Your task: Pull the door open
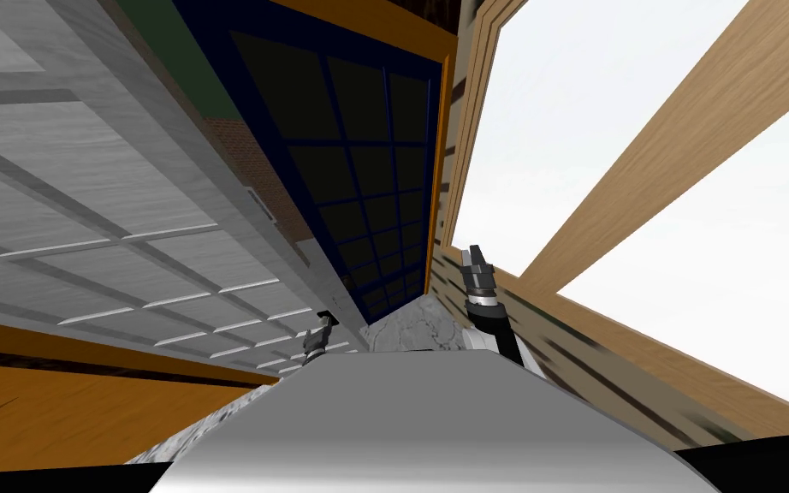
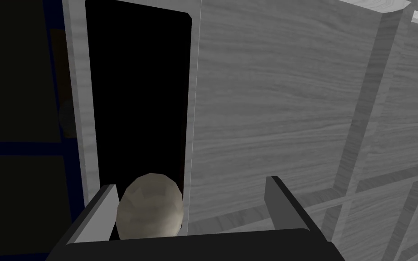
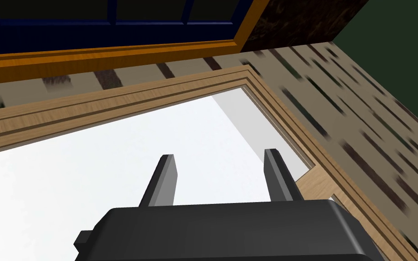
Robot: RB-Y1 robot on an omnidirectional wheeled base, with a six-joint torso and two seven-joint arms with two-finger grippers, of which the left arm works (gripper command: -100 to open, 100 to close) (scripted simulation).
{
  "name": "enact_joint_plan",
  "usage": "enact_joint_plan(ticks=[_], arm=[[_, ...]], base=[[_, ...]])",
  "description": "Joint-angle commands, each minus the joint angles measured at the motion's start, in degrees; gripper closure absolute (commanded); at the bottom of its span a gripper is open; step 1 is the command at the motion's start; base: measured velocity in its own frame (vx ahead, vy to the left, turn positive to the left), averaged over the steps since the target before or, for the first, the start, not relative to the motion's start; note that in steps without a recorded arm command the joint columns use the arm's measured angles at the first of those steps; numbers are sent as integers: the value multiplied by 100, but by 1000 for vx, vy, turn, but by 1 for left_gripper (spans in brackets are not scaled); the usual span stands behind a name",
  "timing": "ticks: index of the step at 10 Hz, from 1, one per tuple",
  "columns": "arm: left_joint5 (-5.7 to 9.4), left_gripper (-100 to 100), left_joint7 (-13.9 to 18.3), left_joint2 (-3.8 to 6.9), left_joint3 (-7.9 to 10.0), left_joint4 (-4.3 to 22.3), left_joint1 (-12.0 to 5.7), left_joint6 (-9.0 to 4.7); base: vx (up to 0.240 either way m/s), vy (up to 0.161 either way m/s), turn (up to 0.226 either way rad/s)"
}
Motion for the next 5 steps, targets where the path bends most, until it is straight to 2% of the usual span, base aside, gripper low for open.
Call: enact_joint_plan(ticks=[1,2,5], arm=[[101,100,-77,199,227,286,-99,-115],[101,100,-77,199,227,495,-99,-115],[101,100,-77,199,227,495,-99,-115]], base=[[-6,-8,20],[9,8,11],[5,8,-4]])
